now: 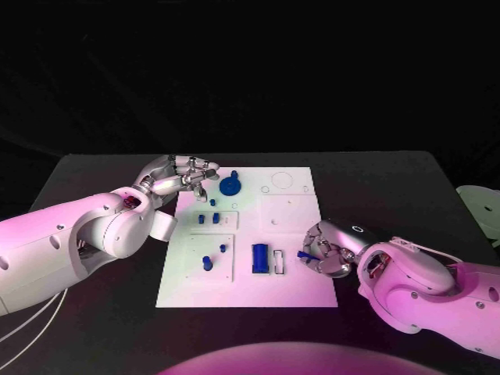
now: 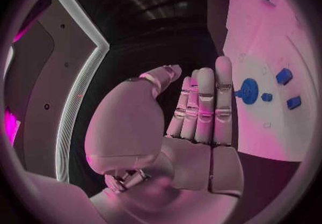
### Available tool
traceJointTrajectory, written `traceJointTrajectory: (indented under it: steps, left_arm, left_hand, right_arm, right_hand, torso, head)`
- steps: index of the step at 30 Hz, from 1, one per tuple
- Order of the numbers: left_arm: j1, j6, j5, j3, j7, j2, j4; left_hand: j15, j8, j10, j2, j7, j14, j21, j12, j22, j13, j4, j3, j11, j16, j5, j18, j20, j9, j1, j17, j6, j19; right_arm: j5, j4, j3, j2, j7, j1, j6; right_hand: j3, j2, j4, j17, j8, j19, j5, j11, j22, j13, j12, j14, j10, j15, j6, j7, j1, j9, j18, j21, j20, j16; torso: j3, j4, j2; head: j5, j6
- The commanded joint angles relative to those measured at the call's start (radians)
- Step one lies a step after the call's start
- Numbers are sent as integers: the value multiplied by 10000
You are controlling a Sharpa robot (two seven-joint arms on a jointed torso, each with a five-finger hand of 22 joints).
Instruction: Assemble the parts on the task board
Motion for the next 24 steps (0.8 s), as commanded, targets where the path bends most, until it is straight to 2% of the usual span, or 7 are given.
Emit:
traceJointTrajectory:
  steps: [1, 7, 9, 12, 17, 21, 24]
  left_arm:
    - [-1, 119, 37, 5, 72, 27, 22]
    - [-1, 121, 37, 5, 73, 34, 26]
    - [-1, 121, 37, 5, 73, 35, 29]
    - [-1, 121, 37, 5, 73, 34, 38]
    - [-1, 121, 37, 5, 73, 30, 45]
    - [-1, 122, 37, 5, 69, 30, 49]
    - [-1, 127, 37, 5, 67, 34, 51]
  left_hand:
    - [5, -51, 6, 124, 37, -87, -36, -32, -10, 11, 13, -45, 27, 10, 12, 147, -13, 12, -3, -10, -17, 59]
    - [5, -51, 6, 124, 37, -87, -36, -32, -10, 11, 13, -45, 27, 10, 12, 147, -13, 12, -3, -10, -17, 59]
    - [4, -57, 2, 128, 38, -90, -43, -42, -16, 16, 9, -44, 28, 13, 14, 147, -15, 12, 10, -12, -21, 65]
    - [4, -57, 2, 128, 38, -90, -43, -42, -16, 16, 9, -44, 28, 13, 14, 147, -15, 12, 10, -12, -21, 65]
    - [4, -57, 2, 128, 38, -90, -43, -42, -16, 16, 9, -44, 28, 13, 14, 147, -15, 12, 10, -12, -21, 65]
    - [4, -57, 2, 128, 38, -90, -43, -42, -16, 16, 9, -44, 28, 13, 14, 147, -15, 12, 10, -12, -21, 65]
    - [4, -57, 2, 128, 38, -90, -43, -42, -16, 16, 9, -44, 28, 13, 14, 147, -15, 12, 10, -12, -21, 65]
  right_arm:
    - [1039, 42, 3, 85, 217, 20, -714]
    - [1830, -5, 6, 296, 370, 40, -778]
    - [2054, -56, 6, 384, 395, 43, -706]
    - [2347, -177, 4, 562, 420, 42, -522]
    - [2612, -324, 2, 768, 434, 9, -317]
    - [2741, -428, 1, 944, 428, -32, -293]
    - [2780, -490, 0, 1028, 409, -45, -318]
  right_hand:
    - [426, -25, -352, 824, 54, 457, 45, -8, 2202, 286, 31, 690, 63, -52, -51, -50, -211, 577, -52, 35, -69, 61]
    - [426, -98, -256, 839, 47, 456, 53, -4, 2200, 318, 62, 694, 79, -50, -40, -45, -561, 588, -51, 28, -70, 66]
    - [382, -135, -221, 844, 49, 455, 377, -6, 2199, 326, 68, 694, 84, -60, -23, -49, -744, 601, -51, 23, -68, 68]
    - [306, -148, -171, 855, 47, 448, 517, 0, 2194, 337, 78, 697, 90, -50, -16, -40, -908, 610, -47, 6, -73, 72]
    - [244, -131, -113, 839, 45, 449, 529, 3, 2194, 329, 65, 693, 86, -49, -5, -38, -1042, 616, -47, 6, -71, 65]
    - [159, -77, 6, 867, 51, 454, 486, 2, 2197, 342, 77, 699, 99, -47, 25, -42, -1250, 626, -49, 16, -70, 76]
    - [71, -59, 94, 888, 50, 459, 282, -1, 2200, 348, 83, 704, 108, -48, 42, -48, -1414, 633, -51, 24, -69, 85]
  torso:
    - [-1, 8, -3]
    - [-5, 2, -2]
    - [-9, -2, -3]
    - [-12, -2, 3]
    - [-6, 7, 4]
    - [-7, -14, 2]
    - [-4, -17, -1]
  head:
    - [13, -16]
    - [28, -34]
    - [42, -33]
    - [41, -37]
    - [50, -50]
    - [60, -46]
    - [65, -47]
